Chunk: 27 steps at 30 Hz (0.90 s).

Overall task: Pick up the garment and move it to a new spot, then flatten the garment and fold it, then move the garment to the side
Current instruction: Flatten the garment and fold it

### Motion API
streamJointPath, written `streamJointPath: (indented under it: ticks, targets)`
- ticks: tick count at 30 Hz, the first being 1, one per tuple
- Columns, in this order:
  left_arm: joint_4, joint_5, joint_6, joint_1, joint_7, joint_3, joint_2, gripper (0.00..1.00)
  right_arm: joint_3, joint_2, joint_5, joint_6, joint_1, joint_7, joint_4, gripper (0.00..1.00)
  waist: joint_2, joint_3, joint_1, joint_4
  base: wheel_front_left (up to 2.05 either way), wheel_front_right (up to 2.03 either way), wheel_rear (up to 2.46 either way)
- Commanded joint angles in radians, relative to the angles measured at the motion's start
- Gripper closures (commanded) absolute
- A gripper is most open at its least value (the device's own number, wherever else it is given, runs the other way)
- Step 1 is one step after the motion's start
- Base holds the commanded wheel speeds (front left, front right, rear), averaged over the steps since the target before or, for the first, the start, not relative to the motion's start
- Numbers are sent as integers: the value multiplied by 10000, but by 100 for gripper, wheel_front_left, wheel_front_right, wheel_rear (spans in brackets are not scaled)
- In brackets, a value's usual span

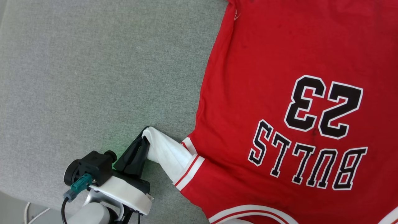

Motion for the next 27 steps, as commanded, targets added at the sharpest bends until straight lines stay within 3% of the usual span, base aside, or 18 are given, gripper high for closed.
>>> streamJointPath:
  ticks: [1,7,13,19,26,27]
  targets:
    - [114,28,-5,-8,-4,45,-12,100,303,53,33,2,612,1,249,100,-1,-187,-1,-85,0,0,0]
    - [275,-21,9,483,-7,193,79,100,297,-95,424,-1,256,-1100,-189,100,-1,-1240,-1,-469,0,0,0]
    - [341,-216,172,1132,8,297,268,100,1226,-1239,1182,-1,1345,-1740,-1526,100,-1,-2529,-1,-986,0,0,0]
    - [272,-456,370,1843,31,410,583,100,1676,-2799,2146,-1,3663,-2416,-3187,100,-1,-3493,-1,-1586,0,0,0]
    - [135,-600,550,2345,57,516,810,100,1358,-3720,2901,-1,6468,-3223,-3762,100,-1,-4013,-1,-2125,0,0,0]
    - [78,-596,592,2462,82,522,886,100,1136,-3772,3235,-1,7948,-3614,-3619,100,-1,-4134,-1,-2283,0,0,0]
